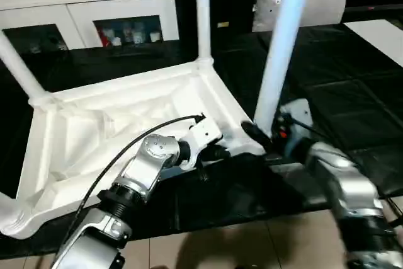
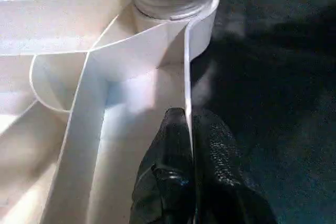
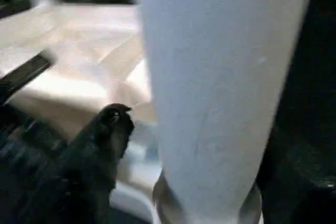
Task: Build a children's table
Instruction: Rotate leg to tighten
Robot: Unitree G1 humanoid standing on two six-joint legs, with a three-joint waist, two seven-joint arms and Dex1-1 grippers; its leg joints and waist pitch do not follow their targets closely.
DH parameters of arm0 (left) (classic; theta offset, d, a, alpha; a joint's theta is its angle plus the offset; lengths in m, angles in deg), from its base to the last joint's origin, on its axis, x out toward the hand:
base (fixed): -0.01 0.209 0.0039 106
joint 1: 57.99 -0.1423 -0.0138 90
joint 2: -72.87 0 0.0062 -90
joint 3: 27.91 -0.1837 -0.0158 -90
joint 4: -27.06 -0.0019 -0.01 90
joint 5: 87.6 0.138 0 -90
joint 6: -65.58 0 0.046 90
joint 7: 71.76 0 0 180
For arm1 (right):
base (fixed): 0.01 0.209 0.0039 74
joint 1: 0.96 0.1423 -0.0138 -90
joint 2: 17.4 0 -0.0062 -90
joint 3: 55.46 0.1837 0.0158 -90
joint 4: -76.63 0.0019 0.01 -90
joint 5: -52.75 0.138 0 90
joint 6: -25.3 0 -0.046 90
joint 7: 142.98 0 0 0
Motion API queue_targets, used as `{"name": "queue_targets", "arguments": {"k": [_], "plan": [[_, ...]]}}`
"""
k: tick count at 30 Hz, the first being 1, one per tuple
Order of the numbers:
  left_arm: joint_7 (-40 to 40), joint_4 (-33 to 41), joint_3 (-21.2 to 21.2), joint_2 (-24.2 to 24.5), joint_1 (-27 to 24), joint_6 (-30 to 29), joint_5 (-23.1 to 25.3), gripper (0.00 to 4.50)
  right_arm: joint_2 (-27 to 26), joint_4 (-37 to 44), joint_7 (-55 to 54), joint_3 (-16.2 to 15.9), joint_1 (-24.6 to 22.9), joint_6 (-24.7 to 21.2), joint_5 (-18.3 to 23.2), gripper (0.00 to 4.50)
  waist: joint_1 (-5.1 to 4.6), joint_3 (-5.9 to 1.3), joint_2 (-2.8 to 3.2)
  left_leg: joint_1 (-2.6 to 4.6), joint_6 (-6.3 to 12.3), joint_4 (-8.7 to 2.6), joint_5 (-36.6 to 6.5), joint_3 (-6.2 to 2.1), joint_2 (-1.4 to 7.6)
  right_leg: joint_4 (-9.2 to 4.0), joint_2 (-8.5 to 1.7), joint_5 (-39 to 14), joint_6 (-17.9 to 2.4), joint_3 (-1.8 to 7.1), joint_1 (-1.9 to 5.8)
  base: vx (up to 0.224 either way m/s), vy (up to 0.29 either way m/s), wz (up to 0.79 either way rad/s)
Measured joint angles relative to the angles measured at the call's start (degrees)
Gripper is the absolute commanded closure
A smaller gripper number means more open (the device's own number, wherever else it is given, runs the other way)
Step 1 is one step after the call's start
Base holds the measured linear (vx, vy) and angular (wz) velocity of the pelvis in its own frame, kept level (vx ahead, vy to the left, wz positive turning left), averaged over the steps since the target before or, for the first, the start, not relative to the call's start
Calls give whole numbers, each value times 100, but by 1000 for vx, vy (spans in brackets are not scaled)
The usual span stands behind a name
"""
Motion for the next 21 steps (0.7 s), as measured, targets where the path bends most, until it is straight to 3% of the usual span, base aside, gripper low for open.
{"name": "queue_targets", "arguments": {"k": [7, 14, 15, 21], "plan": [[898, -48, -107, 451, -34, 550, -152, 450, 673, 92, 1370, -97, -173, 2, 366, 51, 62, 4, -6, 1, 11, 7, 6, 0, 1, 1, -1, 1, -1, -2, -11, 0, 0, 0], [1731, -115, -327, 894, 3, 1224, -207, 450, 1257, 89, 2550, -325, -174, 70, 564, 51, 246, 8, -18, 1, 12, 13, 7, -1, 2, 4, -2, 1, -2, -3, -11, 0, 0, 0], [1887, -134, -343, 953, 16, 1323, -206, 450, 1303, 88, 2680, -332, -173, 71, 569, 76, 264, 7, -19, 2, 12, 15, 7, -1, 2, 4, -3, 1, -2, -3, -9, 0, 0, 0], [2351, -227, -513, 1076, 112, 1632, -224, 450, 1438, 86, 3269, -570, -158, 51, 685, 129, 352, 6, -24, 2, 13, 18, 7, -1, 2, 6, -4, 2, -2, -3, -8, 0, 0, 0]]}}
